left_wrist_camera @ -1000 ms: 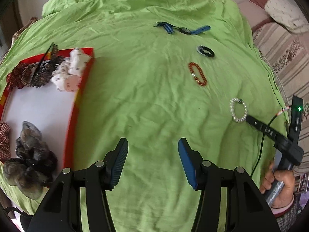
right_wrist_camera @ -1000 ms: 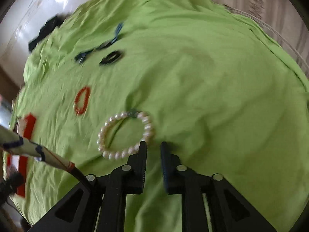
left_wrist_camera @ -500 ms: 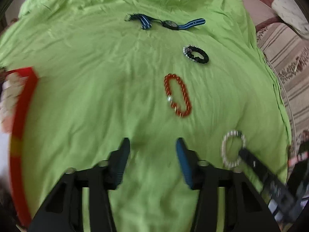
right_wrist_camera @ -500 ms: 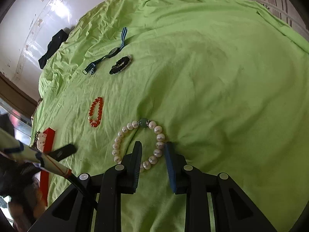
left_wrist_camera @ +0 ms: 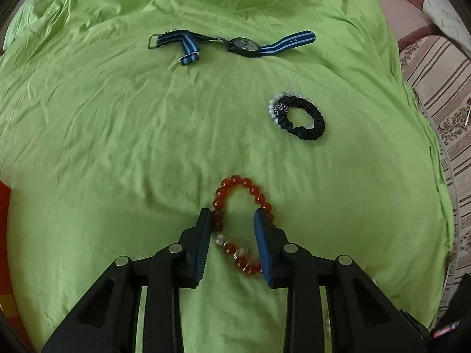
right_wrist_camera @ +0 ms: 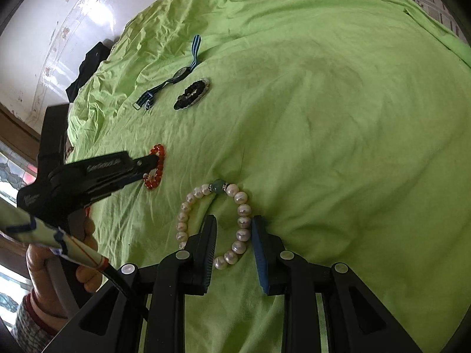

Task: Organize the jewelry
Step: 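Grasp the red bead bracelet with the left tool while the right tool grasps the pearl bracelet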

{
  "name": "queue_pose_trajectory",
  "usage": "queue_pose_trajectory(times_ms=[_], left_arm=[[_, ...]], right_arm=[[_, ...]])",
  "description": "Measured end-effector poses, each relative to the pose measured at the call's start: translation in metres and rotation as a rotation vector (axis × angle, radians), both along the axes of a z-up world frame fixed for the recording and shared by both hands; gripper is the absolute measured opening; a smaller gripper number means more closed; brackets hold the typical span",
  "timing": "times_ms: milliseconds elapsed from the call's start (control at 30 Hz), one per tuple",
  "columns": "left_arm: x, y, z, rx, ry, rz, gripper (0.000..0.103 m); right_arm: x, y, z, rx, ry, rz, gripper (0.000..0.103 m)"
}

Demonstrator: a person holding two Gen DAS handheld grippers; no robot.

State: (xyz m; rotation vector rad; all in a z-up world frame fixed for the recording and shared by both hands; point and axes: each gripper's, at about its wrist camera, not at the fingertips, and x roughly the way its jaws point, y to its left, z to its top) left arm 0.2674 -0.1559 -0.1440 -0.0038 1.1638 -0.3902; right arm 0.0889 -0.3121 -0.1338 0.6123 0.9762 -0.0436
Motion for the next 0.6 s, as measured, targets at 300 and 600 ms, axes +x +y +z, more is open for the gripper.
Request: queue_pose_trajectory(times_ms=[300, 600], left_arm=[[-0.022, -0.002, 0.019, 0.046, -0.024, -0.03, 0.007], [-0.08, 0.028, 0.062, -0.025, -0.034, -0.076, 0.007]], right_arm=[[0.002, 0.006, 0.001, 0.006, -0.027, 0.048, 0.011], [-0.011, -0.006, 0.016, 0.126, -0.146, 0.01, 0.011]])
